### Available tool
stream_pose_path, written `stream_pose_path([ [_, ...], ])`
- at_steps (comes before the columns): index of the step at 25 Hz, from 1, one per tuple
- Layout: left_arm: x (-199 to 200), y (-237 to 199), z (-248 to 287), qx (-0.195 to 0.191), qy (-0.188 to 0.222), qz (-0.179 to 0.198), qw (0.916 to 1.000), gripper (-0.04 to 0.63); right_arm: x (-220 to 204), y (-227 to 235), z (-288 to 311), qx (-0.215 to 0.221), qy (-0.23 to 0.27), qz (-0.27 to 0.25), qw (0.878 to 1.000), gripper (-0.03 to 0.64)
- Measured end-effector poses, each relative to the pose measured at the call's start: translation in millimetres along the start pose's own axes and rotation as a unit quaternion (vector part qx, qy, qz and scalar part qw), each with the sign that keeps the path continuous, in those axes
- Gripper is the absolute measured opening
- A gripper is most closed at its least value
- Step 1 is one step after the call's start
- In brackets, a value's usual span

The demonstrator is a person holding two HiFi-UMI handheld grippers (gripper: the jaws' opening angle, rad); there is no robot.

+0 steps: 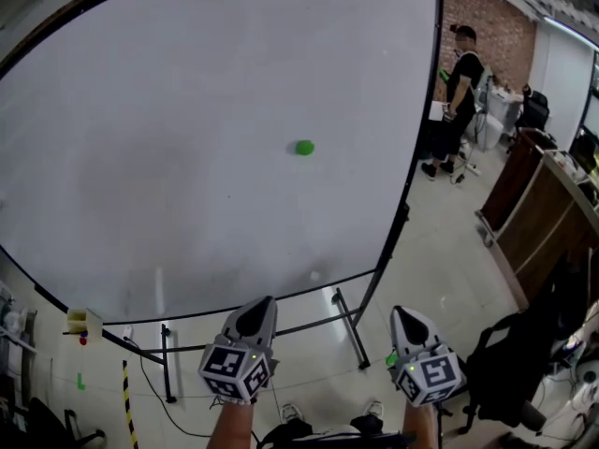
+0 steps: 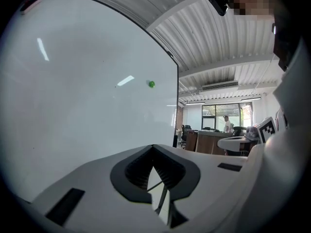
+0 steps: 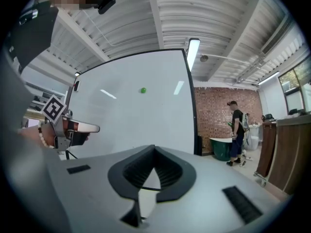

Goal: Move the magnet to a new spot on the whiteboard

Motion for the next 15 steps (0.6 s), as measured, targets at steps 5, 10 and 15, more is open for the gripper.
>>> stream_pose_path([
  [5, 31.1, 22.7, 29.3, 0.036, 0.041, 0.050, 0.9973, 0.002, 4.5, 38.5, 2.6, 0.022, 0.017, -0.001, 1.000, 0.018],
  [10, 79.6, 49.4, 61.4, 0.083, 0.091, 0.121, 0.9849, 0.015, 13.4, 76.0, 1.0, 0.033, 0.044, -0.001, 0.998, 0.018],
  [15, 123.9, 72.6, 101.0, 0.109, 0.111, 0.186, 0.9701, 0.117, 10.7, 97.4, 2.0, 0.043, 0.061, 0.006, 0.997, 0.018],
])
Point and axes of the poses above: the fingertips, and each gripper's own axes: z forward along the fingers, y to its right, x out of its top, the point moved 6 cm from there along -z, backward along the fingers, and after that the axes turned 14 degrees about -z, right-handed, at the moved point
